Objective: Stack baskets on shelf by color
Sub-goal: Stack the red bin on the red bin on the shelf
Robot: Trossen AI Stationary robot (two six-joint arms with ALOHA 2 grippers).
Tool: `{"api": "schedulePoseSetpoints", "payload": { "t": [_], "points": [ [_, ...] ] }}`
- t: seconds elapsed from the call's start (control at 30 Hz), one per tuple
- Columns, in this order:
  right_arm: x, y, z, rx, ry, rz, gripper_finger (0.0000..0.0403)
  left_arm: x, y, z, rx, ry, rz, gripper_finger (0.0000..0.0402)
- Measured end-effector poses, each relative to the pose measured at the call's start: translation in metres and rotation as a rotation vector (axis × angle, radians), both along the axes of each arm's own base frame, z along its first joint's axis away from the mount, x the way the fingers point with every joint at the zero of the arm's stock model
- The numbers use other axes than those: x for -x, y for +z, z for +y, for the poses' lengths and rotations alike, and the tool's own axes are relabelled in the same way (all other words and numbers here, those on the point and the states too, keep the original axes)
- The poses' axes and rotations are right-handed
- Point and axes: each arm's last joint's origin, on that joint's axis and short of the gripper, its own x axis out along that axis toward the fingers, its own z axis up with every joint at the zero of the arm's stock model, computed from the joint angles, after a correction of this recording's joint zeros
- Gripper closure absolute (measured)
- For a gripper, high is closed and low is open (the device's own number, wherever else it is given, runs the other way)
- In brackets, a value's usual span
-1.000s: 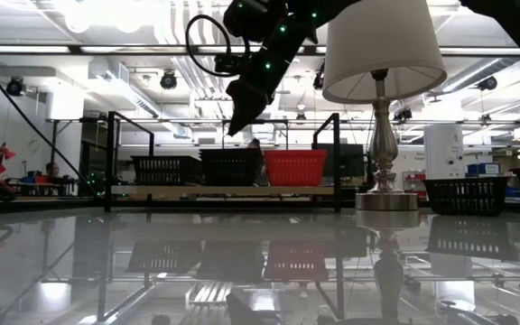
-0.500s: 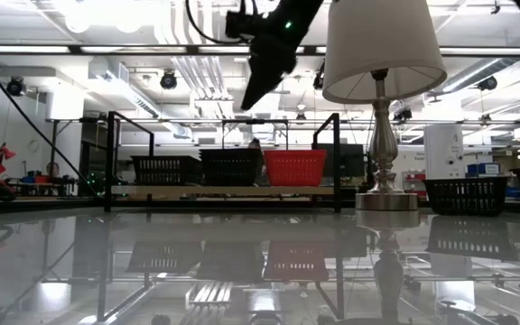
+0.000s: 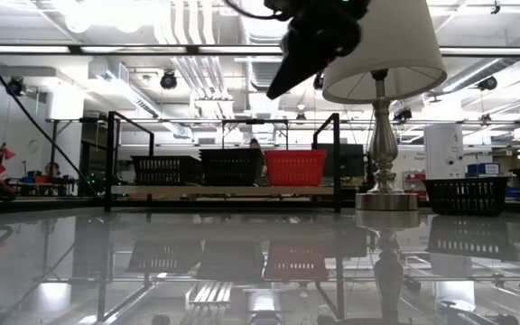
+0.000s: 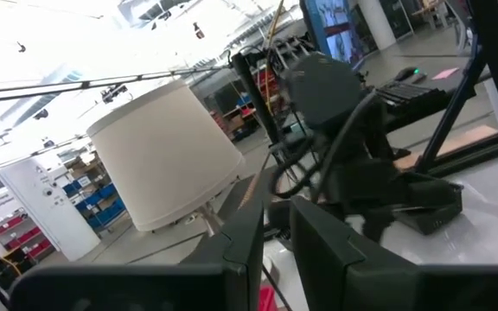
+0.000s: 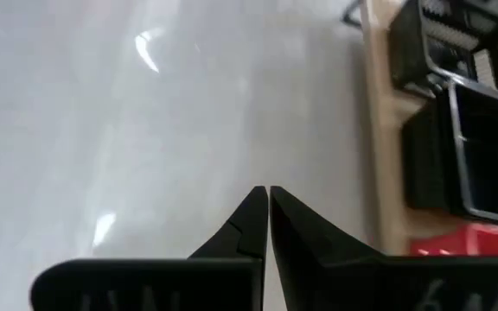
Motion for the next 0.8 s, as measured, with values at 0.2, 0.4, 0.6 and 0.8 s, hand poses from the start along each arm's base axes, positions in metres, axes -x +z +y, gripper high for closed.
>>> {"api": "schedulePoseSetpoints", "payload": {
  "t": [0.2,0.4,0.6,0.8],
  "points": [
    [0.029,-0.026,0.018,-0.031,0.057,-0.187,0.0394,-0.005,0.001,-0.002,0.0,0.0,0.0,0.0357],
    [0.058,-0.047,0.016,-0.07,0.082,-0.401,0.0394,-0.014,0.002,-0.006,0.002,0.0,-0.005,0.0357],
    [0.084,-0.065,0.012,-0.055,0.13,-0.563,0.0394,-0.025,-0.002,-0.01,-0.004,0.0,0.011,0.0357],
    [0.104,-0.064,0.008,-0.054,0.134,-0.624,0.0394,-0.037,-0.014,-0.014,0.083,-0.015,0.043,0.0357]
  ]
}}
